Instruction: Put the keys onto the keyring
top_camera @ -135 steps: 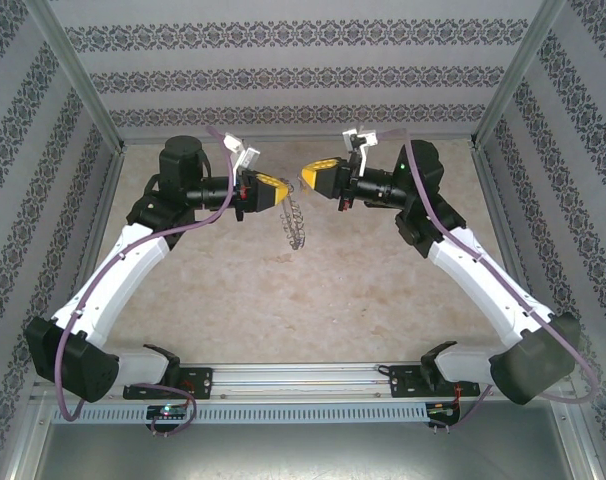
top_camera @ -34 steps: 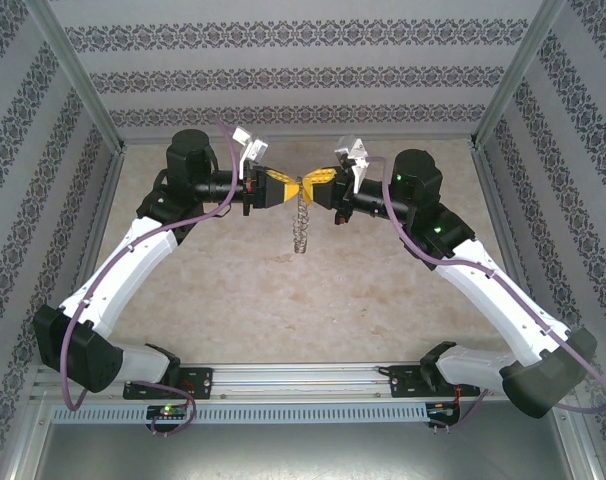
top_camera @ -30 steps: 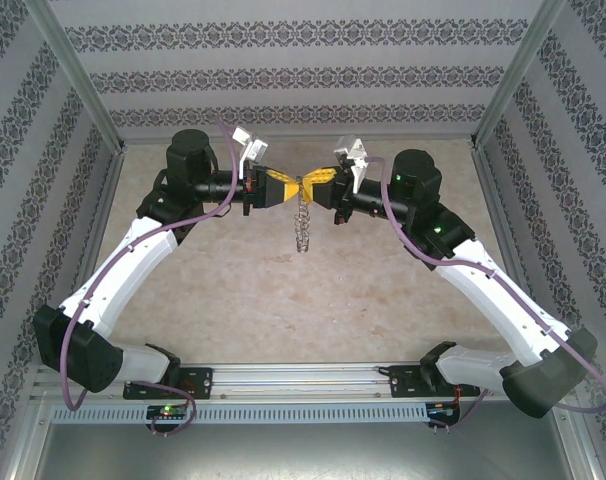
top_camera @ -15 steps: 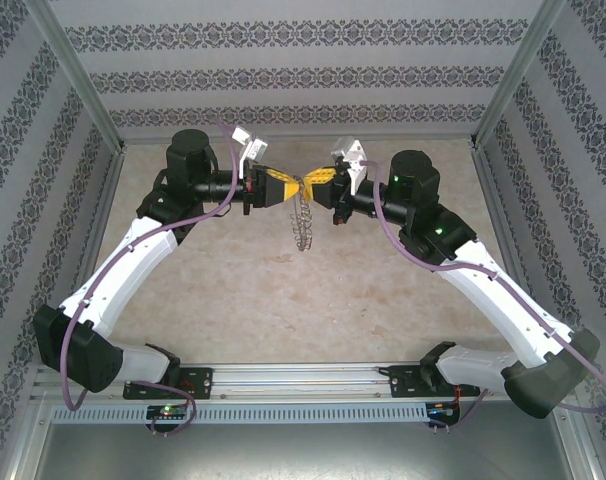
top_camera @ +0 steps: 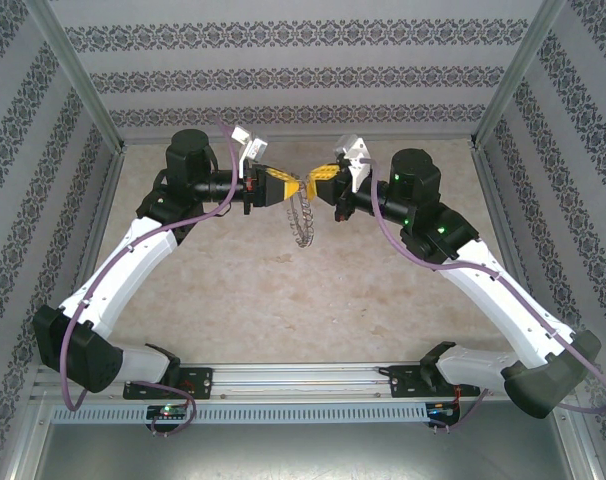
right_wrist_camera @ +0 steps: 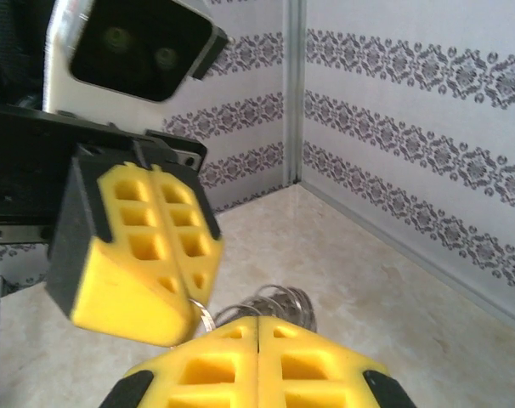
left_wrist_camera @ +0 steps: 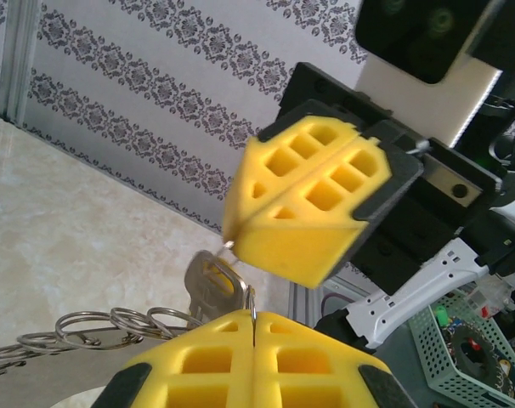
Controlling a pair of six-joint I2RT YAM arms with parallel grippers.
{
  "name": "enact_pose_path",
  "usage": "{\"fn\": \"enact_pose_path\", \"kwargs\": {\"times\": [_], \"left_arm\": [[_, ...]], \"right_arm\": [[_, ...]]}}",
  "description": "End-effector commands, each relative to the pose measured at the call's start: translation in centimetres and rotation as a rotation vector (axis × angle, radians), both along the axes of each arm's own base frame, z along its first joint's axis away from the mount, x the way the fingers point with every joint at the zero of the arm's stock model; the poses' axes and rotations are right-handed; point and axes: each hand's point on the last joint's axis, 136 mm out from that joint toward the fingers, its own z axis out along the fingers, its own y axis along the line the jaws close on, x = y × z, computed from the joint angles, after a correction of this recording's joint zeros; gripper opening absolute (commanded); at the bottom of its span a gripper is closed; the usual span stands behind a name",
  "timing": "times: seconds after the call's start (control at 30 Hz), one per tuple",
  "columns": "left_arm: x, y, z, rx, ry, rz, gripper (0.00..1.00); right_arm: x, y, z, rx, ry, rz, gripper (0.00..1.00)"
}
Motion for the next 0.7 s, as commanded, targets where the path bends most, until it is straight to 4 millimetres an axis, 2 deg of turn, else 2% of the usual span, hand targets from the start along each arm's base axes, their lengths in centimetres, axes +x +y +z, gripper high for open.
{"fn": "enact_pose_path", "kwargs": {"times": [0.0,0.17,0.43,0.67], "left_arm": [[-0.9,-0.1,2.9,-0.043,-0.126,-0.031,0.0],[-0.6,-0.1,2.9,-0.041,-0.133,-0.023,0.0],[-0.1,0.2,1.6,0.045,-0.146,0.023,0.0],[-0.2,0.2,1.7,0.045,-0.157,0.013,0.0]], "right_arm": [[0.3,-0.6,0.8,-0.011,-0.021,-0.037,0.0],[0.0,-0.6,0.9,-0.007,-0.017,-0.024,0.0],[-1.7,-0.5,2.8,0.046,-0.05,0.032,0.0],[-2.8,1.0,3.1,0.044,-0.051,0.096,0.0]]}}
